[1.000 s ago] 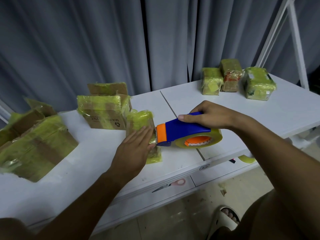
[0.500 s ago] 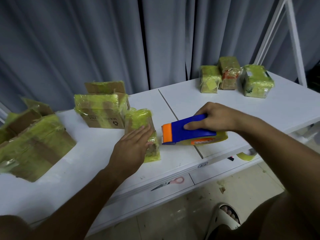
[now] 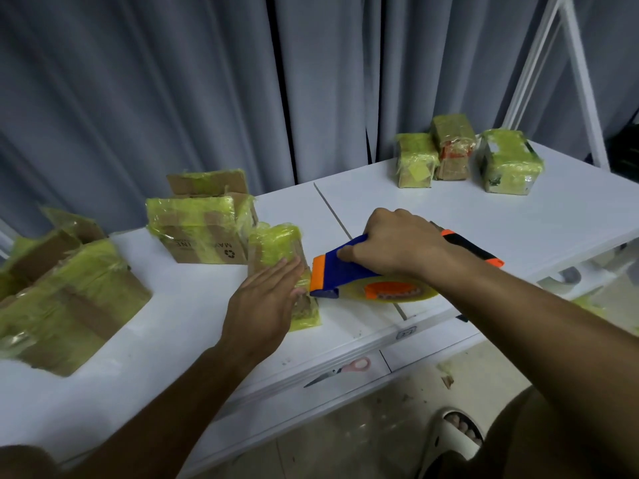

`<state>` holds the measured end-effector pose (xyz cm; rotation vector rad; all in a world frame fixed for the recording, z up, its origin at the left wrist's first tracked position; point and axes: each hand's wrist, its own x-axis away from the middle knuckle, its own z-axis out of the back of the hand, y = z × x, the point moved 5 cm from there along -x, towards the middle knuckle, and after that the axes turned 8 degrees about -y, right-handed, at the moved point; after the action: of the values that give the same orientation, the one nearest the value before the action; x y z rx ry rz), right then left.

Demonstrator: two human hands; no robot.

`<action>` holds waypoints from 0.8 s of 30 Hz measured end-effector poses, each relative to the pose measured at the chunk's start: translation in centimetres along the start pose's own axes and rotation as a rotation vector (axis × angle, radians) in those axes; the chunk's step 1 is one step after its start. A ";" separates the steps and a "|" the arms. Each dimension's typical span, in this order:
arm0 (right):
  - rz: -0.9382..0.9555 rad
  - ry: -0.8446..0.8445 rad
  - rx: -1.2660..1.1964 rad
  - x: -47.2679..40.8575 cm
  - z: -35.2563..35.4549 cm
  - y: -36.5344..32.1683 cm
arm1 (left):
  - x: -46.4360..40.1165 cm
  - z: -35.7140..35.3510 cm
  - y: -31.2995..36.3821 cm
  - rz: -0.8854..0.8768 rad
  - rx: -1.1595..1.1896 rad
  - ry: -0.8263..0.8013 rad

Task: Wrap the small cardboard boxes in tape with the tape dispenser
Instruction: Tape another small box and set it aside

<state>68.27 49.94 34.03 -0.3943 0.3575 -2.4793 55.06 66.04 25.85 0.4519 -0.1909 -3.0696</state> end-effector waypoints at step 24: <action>-0.044 -0.154 0.144 -1.4 -2.1 -0.5 | 0.1 0.2 1.4 0.047 0.113 0.022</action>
<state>68.34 51.49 31.96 -0.5333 0.1078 -2.4797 54.95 64.64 26.21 0.4790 -0.3706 -3.0167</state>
